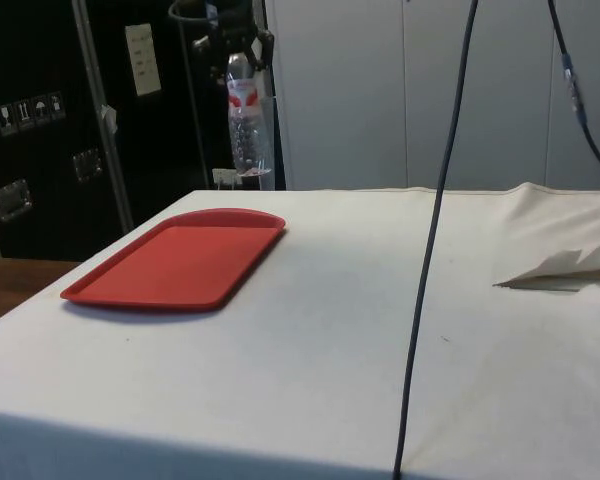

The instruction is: Place the bottle upright on the tray.

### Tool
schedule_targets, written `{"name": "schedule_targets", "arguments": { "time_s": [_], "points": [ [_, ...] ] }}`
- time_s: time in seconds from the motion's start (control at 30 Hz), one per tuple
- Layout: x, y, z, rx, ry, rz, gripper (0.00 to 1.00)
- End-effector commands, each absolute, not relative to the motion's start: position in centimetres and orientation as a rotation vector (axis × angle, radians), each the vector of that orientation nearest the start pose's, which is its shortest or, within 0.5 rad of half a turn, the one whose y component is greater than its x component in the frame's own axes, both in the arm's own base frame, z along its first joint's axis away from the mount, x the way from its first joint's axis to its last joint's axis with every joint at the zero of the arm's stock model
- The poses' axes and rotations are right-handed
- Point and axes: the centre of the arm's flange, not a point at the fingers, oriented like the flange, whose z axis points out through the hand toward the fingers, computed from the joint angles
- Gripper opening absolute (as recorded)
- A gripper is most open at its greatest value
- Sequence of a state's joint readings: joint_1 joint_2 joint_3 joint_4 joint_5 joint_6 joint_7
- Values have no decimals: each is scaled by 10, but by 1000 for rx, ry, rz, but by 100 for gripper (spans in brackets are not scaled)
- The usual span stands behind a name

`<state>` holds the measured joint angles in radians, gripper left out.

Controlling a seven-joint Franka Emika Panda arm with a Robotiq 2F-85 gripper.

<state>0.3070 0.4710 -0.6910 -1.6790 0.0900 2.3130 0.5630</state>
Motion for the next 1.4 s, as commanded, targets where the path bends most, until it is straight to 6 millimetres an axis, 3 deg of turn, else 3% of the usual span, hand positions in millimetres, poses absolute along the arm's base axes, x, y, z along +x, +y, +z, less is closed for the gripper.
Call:
{"name": "schedule_targets", "arguments": {
  "time_s": [0.0, 1.37],
  "points": [
    [655, -194, 410, -2961, 1423, -516, 31],
    [674, -153, 393, -3061, 1147, -781, 31]
  ]
}}
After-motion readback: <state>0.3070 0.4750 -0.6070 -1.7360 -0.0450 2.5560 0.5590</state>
